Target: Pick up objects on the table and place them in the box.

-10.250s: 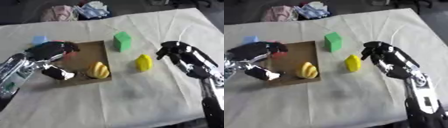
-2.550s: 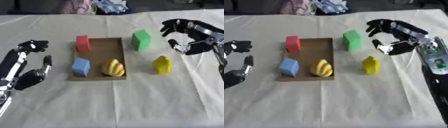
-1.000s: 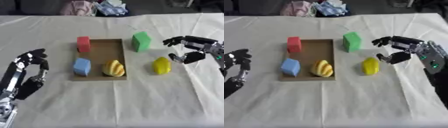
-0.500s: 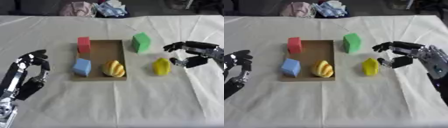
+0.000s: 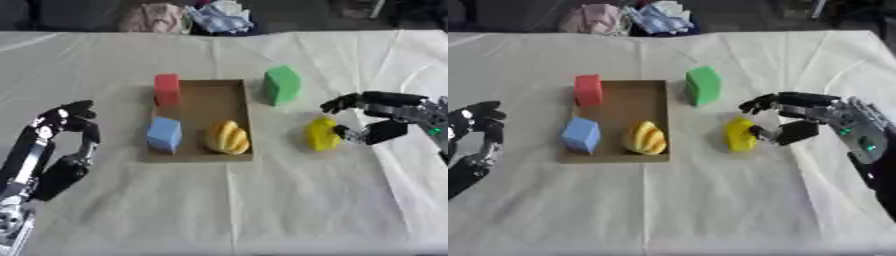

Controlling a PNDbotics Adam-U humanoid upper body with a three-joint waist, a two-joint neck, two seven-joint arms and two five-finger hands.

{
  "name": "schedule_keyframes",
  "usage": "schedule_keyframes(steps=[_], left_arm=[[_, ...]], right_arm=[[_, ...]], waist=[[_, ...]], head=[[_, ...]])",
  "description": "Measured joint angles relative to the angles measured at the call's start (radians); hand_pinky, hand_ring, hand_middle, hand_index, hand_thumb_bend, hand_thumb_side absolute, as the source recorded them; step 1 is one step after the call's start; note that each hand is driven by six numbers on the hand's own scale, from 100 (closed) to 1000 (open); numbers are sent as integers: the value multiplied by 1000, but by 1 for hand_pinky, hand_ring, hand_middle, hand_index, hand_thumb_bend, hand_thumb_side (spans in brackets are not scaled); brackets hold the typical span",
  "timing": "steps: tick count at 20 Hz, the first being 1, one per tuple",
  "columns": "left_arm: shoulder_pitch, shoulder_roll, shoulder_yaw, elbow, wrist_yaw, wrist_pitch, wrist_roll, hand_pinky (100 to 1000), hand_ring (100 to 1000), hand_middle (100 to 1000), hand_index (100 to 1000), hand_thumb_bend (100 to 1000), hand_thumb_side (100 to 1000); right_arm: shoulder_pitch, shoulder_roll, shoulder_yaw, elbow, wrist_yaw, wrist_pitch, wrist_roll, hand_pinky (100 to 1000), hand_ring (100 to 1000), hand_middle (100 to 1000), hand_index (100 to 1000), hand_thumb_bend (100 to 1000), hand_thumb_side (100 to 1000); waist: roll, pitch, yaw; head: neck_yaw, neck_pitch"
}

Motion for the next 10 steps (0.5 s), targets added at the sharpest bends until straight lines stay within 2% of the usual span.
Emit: schedule_keyframes(steps=[6,10], left_arm=[[0,0,0,0,-3,3,-4,717,677,681,873,100,709],[0,-1,0,0,-4,4,-5,717,677,681,873,100,709]], right_arm=[[0,11,6,-1,27,0,0,898,869,868,983,100,619],[0,16,14,-2,44,0,0,898,867,851,968,100,490]], waist=[[-1,0,1],[-4,0,1]], head=[[0,0],[0,0]])
